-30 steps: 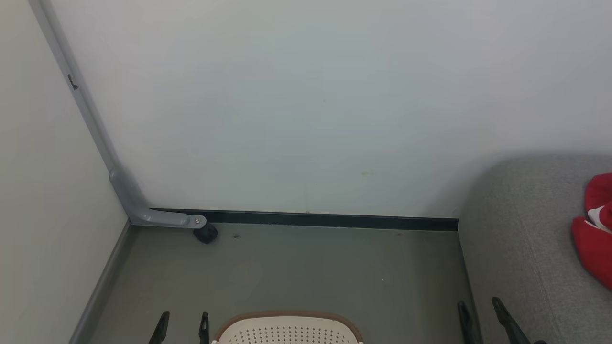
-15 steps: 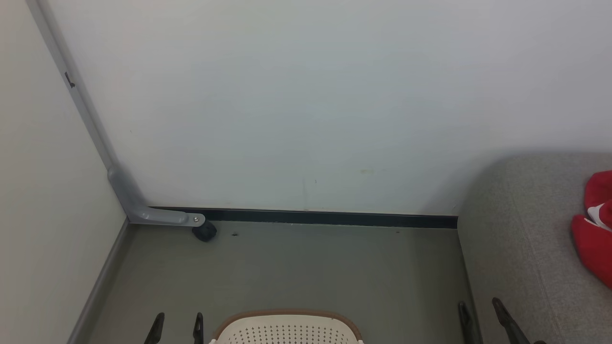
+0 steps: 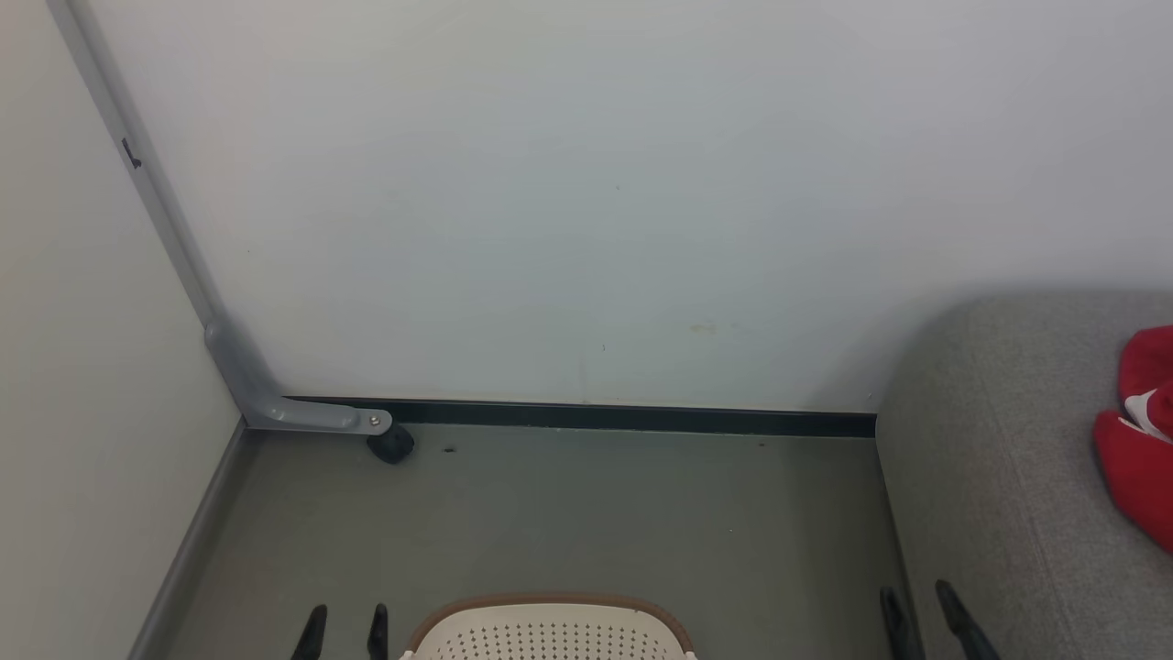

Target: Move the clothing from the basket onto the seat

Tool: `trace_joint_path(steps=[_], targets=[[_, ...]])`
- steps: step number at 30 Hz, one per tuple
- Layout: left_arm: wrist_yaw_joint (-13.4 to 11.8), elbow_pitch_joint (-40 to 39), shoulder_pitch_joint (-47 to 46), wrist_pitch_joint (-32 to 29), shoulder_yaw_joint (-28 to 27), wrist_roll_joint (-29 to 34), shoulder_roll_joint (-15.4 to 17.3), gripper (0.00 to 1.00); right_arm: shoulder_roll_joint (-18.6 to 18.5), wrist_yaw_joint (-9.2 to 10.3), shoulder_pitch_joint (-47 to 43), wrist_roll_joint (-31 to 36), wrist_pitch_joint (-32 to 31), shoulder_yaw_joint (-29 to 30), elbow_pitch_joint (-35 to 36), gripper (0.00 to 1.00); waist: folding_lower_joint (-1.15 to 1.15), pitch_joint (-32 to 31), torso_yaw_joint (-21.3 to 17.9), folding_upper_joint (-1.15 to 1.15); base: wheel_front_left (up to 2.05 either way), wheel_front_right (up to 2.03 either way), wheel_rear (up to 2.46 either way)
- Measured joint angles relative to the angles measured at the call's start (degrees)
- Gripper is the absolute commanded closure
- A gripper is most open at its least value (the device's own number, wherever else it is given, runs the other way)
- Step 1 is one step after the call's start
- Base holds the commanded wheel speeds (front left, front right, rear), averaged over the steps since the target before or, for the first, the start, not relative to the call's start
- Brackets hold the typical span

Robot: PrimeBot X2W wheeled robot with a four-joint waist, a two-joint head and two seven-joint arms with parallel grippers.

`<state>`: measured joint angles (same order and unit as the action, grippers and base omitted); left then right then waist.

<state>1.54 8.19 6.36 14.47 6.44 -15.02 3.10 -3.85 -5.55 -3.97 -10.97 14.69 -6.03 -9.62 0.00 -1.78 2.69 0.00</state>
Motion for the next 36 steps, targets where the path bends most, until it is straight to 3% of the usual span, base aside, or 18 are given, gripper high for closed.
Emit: trace_joint_path(steps=[8, 36], targets=[[0.0, 2.7, 1.0, -0.3, -0.2, -0.7, 0.0, 1.0, 0.4, 0.01, -1.3, -1.2, -0.6, 0.1, -2.6, 1.0, 0.0, 0.1, -0.1, 0.0, 0.0, 0.0, 0.0], [1.6, 4.6, -1.6, -7.0, -3.4, -24.5, -0.1, 1.0, 0.8, -0.08, 1.3, -25.7, -7.2, 4.5, -4.4, 1.0, 0.01, 0.6, -0.9, 0.0, 0.0, 0.0, 0.0]])
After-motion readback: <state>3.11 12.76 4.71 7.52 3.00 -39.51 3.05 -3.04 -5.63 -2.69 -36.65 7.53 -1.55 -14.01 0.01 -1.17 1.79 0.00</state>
